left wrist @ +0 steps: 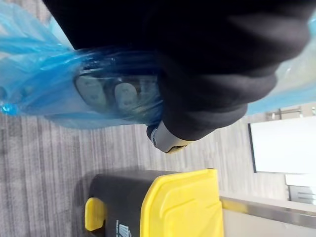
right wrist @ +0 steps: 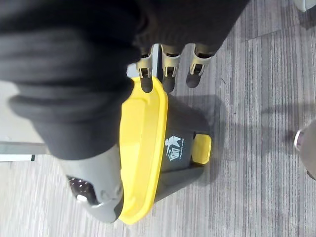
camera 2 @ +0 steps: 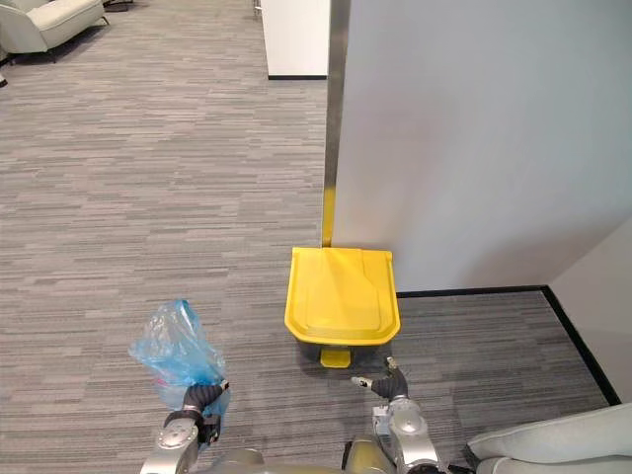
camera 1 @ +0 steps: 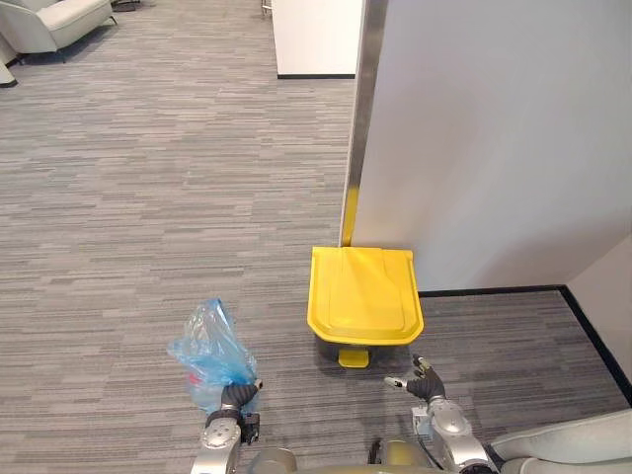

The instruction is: Gather rubbish on tea table into small bin, then transfer packed bag to large trash can.

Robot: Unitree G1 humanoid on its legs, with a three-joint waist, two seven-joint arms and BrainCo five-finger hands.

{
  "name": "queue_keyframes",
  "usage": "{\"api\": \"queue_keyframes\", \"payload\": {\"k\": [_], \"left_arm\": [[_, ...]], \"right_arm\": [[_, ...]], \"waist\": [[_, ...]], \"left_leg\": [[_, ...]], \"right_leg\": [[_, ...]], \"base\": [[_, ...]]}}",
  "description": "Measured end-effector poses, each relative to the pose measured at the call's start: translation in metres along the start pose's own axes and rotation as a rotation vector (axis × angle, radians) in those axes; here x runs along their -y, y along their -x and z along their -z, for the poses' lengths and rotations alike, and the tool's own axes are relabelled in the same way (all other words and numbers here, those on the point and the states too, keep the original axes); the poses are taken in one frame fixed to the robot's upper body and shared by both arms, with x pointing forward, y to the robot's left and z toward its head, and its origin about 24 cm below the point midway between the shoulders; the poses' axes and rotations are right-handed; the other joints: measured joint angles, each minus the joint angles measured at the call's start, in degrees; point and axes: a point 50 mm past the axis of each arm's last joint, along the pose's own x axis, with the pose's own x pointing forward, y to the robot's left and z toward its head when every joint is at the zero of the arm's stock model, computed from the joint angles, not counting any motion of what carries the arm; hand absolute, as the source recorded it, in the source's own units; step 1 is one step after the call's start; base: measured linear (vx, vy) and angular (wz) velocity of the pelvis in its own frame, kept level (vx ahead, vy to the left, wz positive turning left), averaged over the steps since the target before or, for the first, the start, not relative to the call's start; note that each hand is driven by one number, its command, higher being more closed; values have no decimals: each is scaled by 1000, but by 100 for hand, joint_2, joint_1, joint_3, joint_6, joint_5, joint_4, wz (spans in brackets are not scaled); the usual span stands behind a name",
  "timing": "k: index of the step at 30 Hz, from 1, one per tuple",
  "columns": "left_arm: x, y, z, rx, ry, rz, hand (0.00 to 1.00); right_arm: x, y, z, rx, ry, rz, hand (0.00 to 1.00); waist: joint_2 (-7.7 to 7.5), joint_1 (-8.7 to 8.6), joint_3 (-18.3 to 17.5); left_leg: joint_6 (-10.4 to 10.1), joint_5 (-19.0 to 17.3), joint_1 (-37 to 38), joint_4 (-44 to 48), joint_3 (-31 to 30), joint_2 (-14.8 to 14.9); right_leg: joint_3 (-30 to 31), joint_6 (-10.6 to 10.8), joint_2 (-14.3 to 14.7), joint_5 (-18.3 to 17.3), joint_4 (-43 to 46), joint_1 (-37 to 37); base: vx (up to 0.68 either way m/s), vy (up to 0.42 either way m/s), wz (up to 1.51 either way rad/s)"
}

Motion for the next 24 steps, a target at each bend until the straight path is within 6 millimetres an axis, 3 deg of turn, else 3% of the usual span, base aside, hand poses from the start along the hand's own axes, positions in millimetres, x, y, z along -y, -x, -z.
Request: {"api": "queue_keyframes", "payload": {"k": [4,9,16,24], "left_arm": [[5,2,9,-33,9,12,100],[8,3,14,-59,6,37,100],[8,5,23,-99,-34,56,100],[-12,5,29,-124,-77,9,100]], "right_arm": [[4,2,7,-23,-14,16,0],[6,3,19,-74,-7,17,0],[16,4,27,-106,18,34,0],[22,3,29,-121,34,42,0]], "waist": [[15,-2,-43],[-23,-7,-93],[93,-26,-156],[99,-67,-156]], "left_leg": [[-189,150,165,-386,-42,137],[-157,432,182,-798,-87,115],[-88,725,213,-1100,-279,-58],[-148,960,191,-1404,-400,-81]], "right_leg": [[-58,-92,236,284,-590,284],[-111,-69,250,632,-1181,453],[-234,-39,219,1038,-1853,704],[-293,-85,245,1397,-2358,827]], "base": [[4,-93,-4],[-40,-10,7],[-19,23,12],[-82,-20,5]]}}
